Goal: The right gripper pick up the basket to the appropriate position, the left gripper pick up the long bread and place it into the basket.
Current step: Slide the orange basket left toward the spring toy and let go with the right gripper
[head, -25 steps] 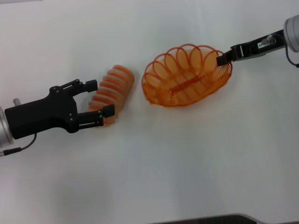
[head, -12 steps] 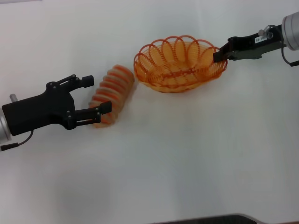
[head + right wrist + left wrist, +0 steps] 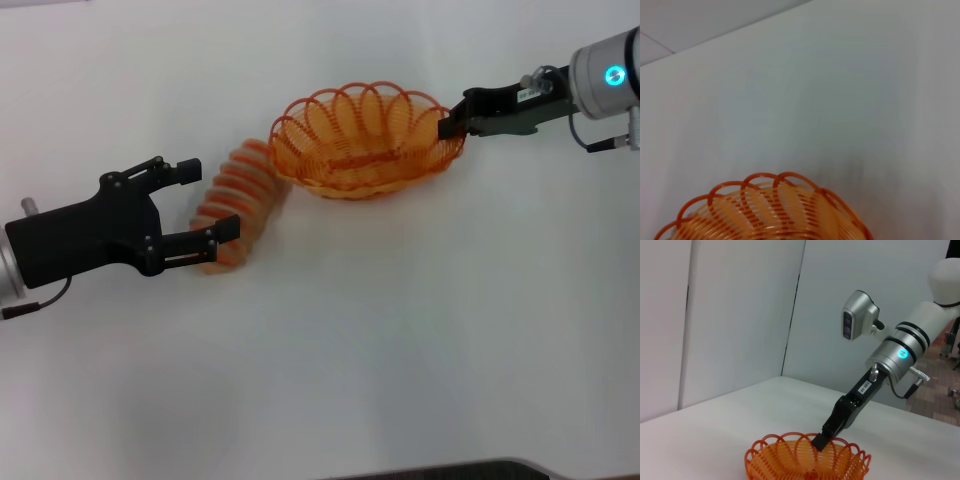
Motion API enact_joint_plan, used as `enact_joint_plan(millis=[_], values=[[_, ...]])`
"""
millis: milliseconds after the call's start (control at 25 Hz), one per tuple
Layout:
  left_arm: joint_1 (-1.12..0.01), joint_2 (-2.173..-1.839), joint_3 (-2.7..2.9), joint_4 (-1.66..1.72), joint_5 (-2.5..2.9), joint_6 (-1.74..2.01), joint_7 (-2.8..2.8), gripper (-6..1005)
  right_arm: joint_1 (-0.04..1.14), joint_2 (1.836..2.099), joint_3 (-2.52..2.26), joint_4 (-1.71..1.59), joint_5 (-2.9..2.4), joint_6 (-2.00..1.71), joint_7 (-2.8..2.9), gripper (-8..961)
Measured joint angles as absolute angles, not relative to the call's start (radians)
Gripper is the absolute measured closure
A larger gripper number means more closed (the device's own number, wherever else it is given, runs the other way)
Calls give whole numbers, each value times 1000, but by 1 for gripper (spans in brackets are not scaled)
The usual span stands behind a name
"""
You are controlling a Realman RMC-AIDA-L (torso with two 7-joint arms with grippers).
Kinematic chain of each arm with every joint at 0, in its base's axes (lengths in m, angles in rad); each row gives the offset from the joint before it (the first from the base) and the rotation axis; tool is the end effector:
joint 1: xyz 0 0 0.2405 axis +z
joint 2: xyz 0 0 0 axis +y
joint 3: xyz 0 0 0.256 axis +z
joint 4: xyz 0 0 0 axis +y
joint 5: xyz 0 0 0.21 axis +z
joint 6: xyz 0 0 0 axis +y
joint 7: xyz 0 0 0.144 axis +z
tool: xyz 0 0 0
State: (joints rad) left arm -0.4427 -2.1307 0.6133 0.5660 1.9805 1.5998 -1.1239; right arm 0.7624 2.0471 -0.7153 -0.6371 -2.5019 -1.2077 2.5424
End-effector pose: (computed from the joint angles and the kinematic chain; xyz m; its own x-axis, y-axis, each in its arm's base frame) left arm -0.2789 0.2912 -0.0255 0.7700 0.2495 0.5872 0.4192 -0.8917 -0.1709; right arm 0.2675 0.4015 -0.0034 0.2111 -0.9214 -0.3263 -0.9678 -0.1501 -0.2021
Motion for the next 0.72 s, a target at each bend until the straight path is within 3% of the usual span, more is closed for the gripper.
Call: enact_joint_plan(millis=[720], values=[[-442, -2134, 620, 574, 1984, 1601, -1114, 99, 796, 2075, -763, -594, -2505, -1135, 2556, 867]])
